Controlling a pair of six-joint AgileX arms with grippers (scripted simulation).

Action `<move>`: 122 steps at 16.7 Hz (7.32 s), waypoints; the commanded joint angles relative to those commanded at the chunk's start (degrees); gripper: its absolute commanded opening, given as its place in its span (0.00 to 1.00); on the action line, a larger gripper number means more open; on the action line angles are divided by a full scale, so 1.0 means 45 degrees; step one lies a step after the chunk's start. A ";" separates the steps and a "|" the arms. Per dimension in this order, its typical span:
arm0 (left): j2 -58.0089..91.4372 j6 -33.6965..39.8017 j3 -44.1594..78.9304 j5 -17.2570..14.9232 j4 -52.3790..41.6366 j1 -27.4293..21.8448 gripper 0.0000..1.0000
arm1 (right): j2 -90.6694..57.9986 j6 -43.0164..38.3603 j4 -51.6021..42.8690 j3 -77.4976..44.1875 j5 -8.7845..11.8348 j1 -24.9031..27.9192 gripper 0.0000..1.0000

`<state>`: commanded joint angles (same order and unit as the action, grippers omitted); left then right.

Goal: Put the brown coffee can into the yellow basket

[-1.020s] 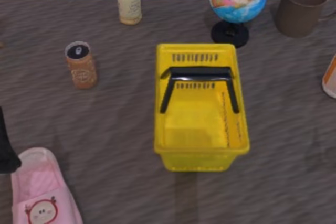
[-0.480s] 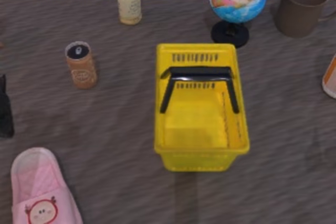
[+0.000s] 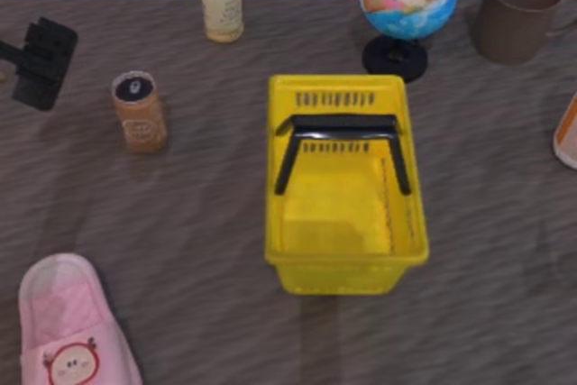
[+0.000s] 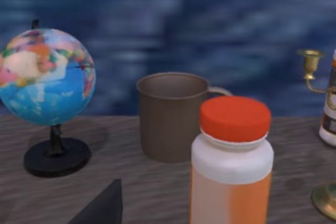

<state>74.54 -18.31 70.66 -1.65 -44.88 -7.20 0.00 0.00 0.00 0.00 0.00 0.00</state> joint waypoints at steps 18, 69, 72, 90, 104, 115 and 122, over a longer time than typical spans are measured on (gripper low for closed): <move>1.5755 -0.3985 1.5042 0.0285 -0.8444 -0.0872 1.00 | 0.0000 0.0000 0.0000 0.0000 0.0000 0.0000 1.00; 1.4411 -0.1002 0.7743 -0.5951 0.3767 -0.1567 0.00 | 0.0000 0.0000 0.0000 0.0000 0.0000 0.0000 1.00; 1.3534 0.0216 0.6134 -0.8486 0.7871 -0.1809 0.00 | 0.0000 0.0000 0.0000 0.0000 0.0000 0.0000 1.00; 1.0547 0.3472 0.1593 -1.5882 1.9223 -0.2362 0.00 | 0.0000 0.0000 0.0000 0.0000 0.0000 0.0000 1.00; 1.3627 0.3568 0.0726 -1.5922 2.3259 -0.2105 0.00 | 0.0000 0.0000 0.0000 0.0000 0.0000 0.0000 1.00; 1.3627 0.3568 0.0726 -1.5922 2.3259 -0.2105 0.83 | 0.0000 0.0000 0.0000 0.0000 0.0000 0.0000 1.00; 1.3627 0.3568 0.0726 -1.5922 2.3259 -0.2105 1.00 | 0.0000 0.0000 0.0000 0.0000 0.0000 0.0000 1.00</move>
<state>135.87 -2.25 73.93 -73.30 59.79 -16.67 0.00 0.00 0.00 0.00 0.00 0.00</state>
